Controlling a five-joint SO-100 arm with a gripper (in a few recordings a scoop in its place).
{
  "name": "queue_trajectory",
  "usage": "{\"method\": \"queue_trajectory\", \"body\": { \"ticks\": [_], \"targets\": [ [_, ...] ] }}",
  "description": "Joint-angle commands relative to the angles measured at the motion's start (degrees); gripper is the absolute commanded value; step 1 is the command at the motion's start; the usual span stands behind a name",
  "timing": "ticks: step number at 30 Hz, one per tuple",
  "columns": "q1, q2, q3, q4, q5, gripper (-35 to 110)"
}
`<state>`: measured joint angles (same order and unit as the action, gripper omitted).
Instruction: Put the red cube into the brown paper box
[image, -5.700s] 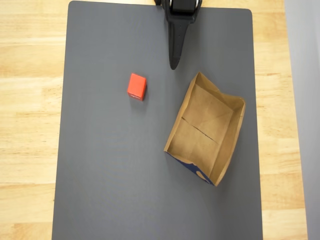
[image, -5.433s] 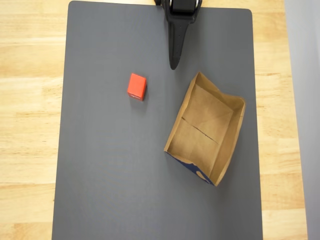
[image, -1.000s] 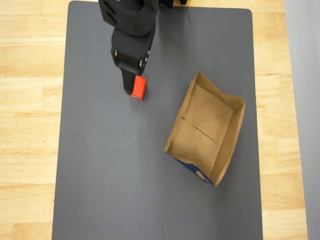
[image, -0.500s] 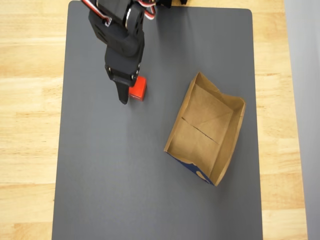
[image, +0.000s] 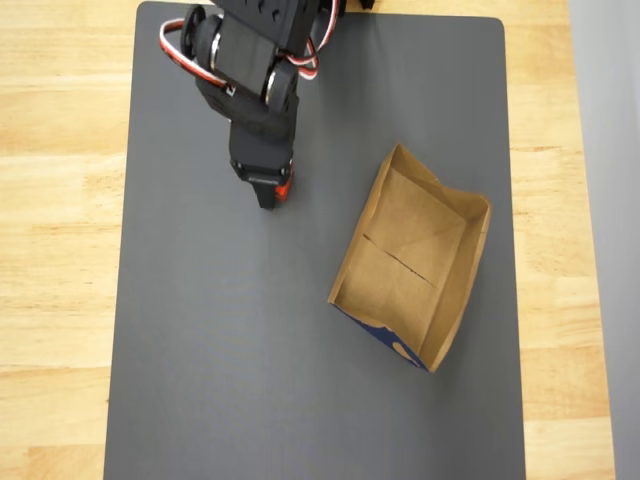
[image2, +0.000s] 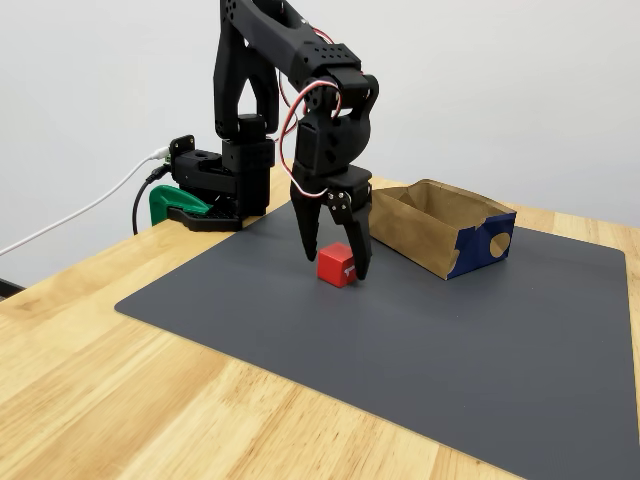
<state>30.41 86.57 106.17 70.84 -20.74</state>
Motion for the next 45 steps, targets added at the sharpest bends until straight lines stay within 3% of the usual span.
{"method": "queue_trajectory", "body": {
  "ticks": [1, 12, 22, 28, 34, 40, 45],
  "targets": [
    [-0.4, 1.1, -0.6, 0.4, -0.4, 9],
    [-0.4, 7.0, -0.7, -1.8, -0.7, 0],
    [-2.9, 30.8, 2.0, -8.3, -3.3, 0],
    [-10.7, 42.5, 12.7, -21.2, -4.8, 0],
    [-21.3, 39.2, 14.1, -23.9, 1.1, 0],
    [-30.1, 37.3, 21.3, -35.1, 4.7, 0],
    [-33.7, 34.3, 21.3, -38.3, 6.4, 0]
  ]
}}
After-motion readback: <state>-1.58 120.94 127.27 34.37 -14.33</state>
